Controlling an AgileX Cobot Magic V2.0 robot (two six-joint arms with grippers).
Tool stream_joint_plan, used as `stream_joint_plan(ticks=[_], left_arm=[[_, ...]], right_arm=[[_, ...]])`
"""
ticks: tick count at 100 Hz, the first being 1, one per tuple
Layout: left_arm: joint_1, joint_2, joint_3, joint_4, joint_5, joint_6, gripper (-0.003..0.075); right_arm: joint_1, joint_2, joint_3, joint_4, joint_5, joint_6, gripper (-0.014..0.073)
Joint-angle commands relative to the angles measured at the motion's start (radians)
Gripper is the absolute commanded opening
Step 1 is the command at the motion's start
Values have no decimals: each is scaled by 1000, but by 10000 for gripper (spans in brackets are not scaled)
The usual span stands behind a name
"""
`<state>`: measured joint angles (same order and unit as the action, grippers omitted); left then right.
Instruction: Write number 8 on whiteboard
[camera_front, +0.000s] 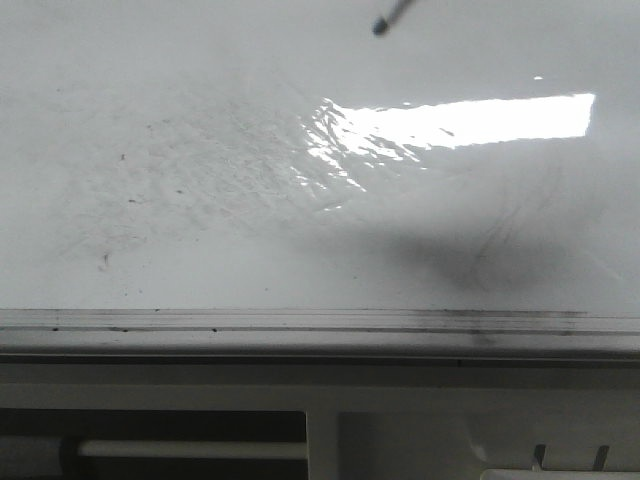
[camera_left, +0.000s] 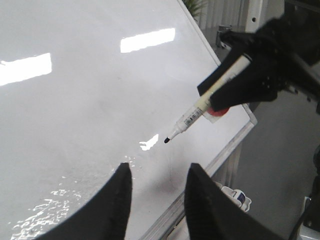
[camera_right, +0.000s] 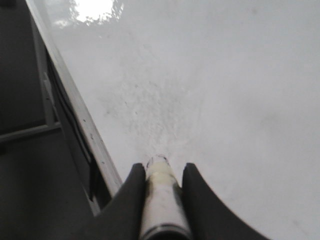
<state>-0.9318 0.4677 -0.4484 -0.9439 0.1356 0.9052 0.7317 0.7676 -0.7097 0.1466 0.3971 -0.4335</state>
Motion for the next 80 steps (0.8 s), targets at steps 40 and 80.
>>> stream_joint_plan(ticks=[40,80], left_arm=[[0,-15,10,-43,-72,-17,-20],[0,-15,10,-43,-70,-17,-20]], right_arm=[[-2,19,19,-56,-261,5,-43],[-197,46,-150,-47,-25,127,-42]])
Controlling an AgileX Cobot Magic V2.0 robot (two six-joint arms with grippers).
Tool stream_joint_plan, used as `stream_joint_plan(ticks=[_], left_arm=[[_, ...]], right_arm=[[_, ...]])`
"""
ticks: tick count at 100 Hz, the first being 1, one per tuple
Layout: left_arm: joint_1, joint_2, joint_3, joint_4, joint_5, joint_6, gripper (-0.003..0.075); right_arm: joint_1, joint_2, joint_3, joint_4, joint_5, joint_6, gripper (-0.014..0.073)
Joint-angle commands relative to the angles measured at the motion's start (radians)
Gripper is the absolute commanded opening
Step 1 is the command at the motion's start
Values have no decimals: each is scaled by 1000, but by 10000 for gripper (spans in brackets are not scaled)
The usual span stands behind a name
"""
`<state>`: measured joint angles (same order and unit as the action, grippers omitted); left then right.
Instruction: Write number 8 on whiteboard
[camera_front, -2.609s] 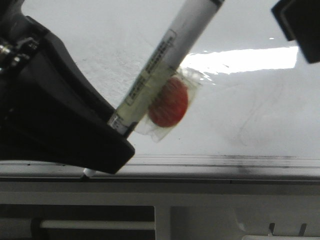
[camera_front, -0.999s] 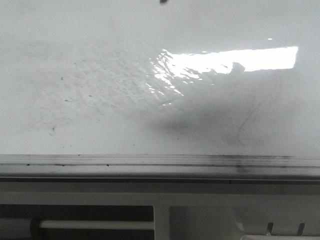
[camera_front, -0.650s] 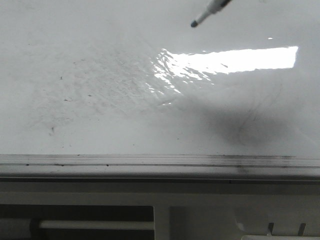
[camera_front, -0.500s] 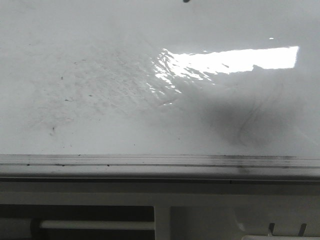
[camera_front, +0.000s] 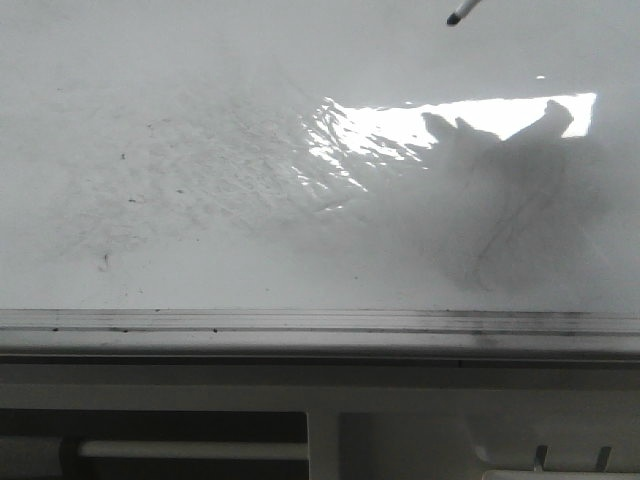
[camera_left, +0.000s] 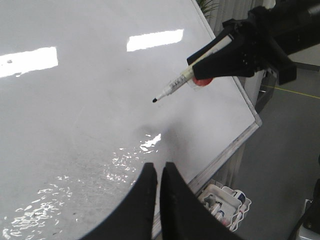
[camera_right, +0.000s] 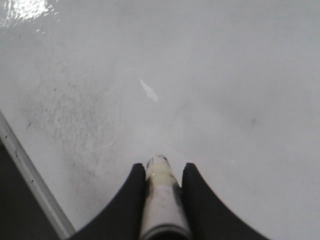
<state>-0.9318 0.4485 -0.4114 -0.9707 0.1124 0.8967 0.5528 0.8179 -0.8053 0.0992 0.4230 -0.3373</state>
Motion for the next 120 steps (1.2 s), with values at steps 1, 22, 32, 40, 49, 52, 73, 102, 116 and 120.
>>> stream_joint_plan(ticks=[1,22,32,40,49,52,73,102,116,120], left_arm=[[0,4,-27,-16,-46,-8,-20],[0,4,-26,-16,-46,-8,-20],[0,6,-26,-14,-46,-4,-20],[0,6,-22,-12,-46,-4,-20],[0,10,-14,-12,-46,-4,-20],[0,10,-13,-12,-46,-4,-20],[0,10,-6,-12,-46,-4,-20],[0,10,-6,-12,-46,-4,-20],[0,10,-6,-12,-46,-4,-20],[0,10,-6,-12,-46,-4,-20]], right_arm=[[-19,-4,-56,1,-50,31,-42],[-17,9,10,3,-111,33,-42],[-17,9,53,3,-200,33,-42],[-17,9,73,-5,-227,33,-42],[-17,9,91,-32,-261,33,-42],[-17,9,95,-37,-269,33,-42],[-17,48,99,-47,-285,33,-42],[-17,140,99,-55,-291,33,-42],[3,171,99,-53,-282,33,-42],[18,175,99,-53,-274,33,-42]])
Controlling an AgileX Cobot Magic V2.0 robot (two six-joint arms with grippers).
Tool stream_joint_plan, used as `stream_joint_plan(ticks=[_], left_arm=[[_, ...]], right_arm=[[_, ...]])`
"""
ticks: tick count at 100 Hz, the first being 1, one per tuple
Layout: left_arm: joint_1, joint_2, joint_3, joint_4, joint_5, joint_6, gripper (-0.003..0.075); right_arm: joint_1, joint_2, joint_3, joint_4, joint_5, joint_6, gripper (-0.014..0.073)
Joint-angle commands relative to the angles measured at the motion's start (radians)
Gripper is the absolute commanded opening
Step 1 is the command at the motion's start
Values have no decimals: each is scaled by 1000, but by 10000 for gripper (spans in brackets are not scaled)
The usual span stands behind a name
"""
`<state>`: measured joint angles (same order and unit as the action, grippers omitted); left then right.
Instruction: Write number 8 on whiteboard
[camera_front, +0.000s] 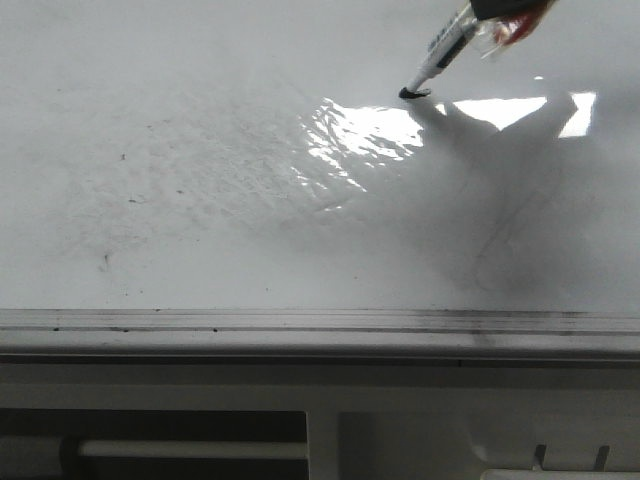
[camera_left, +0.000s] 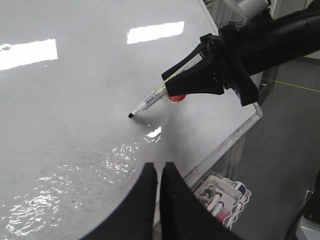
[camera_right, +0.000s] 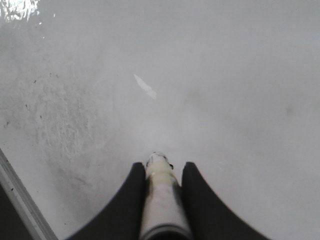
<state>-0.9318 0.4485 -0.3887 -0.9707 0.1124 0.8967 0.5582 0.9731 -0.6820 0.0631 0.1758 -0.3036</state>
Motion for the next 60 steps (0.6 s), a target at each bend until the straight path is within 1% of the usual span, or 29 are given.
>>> stream_joint_plan(ticks=[1,12,19,27,47,60], left_arm=[[0,10,-29,-12,-46,-4,-20],[0,10,-29,-12,-46,-4,-20],[0,10,-29,-12,-46,-4,-20],[0,10,-29,-12,-46,-4,-20],[0,10,-29,-12,-46,-4,-20],[0,10,-29,-12,-46,-4,-20]], right_arm=[[16,22,-24,-17,-24,-1,-42],[58,22,-24,-24,15,-1,-42],[60,22,-24,-33,48,-1,-42],[34,10,-24,-51,79,-1,-42],[-91,-69,-24,-51,169,-1,-42],[-103,-110,-9,-58,256,-1,-42]])
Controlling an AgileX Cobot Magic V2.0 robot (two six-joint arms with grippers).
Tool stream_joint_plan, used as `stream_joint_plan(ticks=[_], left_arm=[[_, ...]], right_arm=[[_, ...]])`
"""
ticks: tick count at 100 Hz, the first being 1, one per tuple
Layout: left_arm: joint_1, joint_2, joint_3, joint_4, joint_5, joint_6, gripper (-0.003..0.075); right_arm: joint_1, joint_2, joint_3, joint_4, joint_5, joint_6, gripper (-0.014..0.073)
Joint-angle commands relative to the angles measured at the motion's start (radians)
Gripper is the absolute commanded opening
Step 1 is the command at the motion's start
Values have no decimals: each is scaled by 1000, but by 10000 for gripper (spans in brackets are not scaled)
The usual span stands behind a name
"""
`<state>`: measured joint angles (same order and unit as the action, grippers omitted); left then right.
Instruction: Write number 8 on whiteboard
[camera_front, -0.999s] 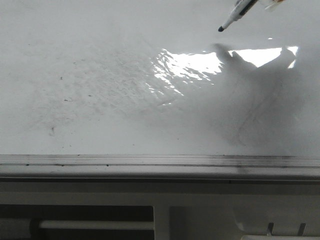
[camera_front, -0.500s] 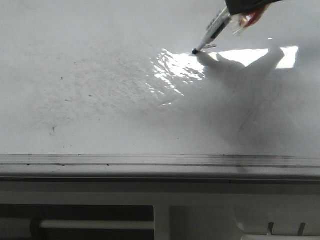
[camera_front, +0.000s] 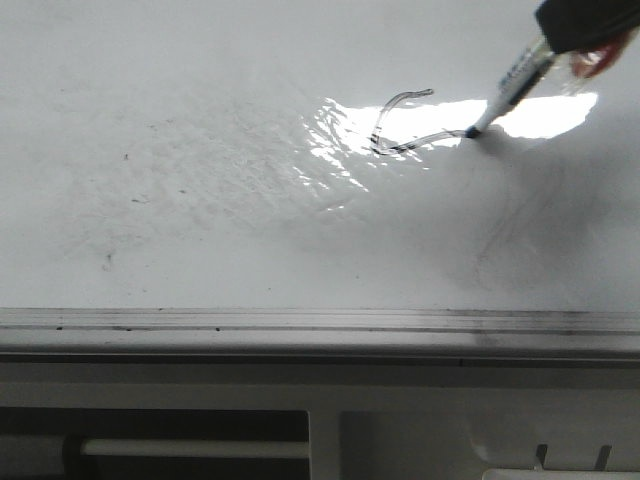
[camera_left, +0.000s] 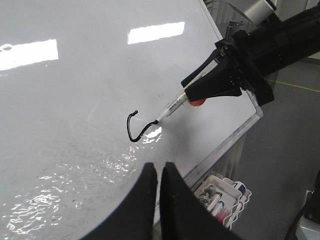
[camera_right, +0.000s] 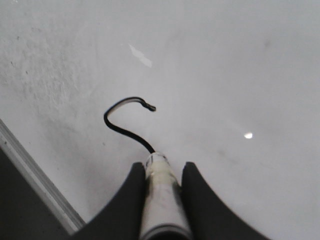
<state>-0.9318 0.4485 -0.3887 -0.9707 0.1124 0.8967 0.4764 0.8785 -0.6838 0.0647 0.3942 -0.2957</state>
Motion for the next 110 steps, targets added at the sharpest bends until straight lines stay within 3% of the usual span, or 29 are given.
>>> stream_joint_plan(ticks=[1,17,39,85,110], left_arm=[[0,10,-29,-12,-46,-4,-20],[0,10,-29,-12,-50,-4,-20],[0,10,-29,-12,-50,-4,-20],[0,10,-29,-14,-50,-4,-20],[0,10,-29,-14,-50,-4,-20]], right_arm=[[-19,-16,-2,-59,38,-8,-42],[37,-10,50,-21,10,-8,-42],[89,31,39,-15,-179,-8,-42],[-4,88,-66,-41,-188,-8,-42],[13,63,-78,-39,-181,-8,-43]])
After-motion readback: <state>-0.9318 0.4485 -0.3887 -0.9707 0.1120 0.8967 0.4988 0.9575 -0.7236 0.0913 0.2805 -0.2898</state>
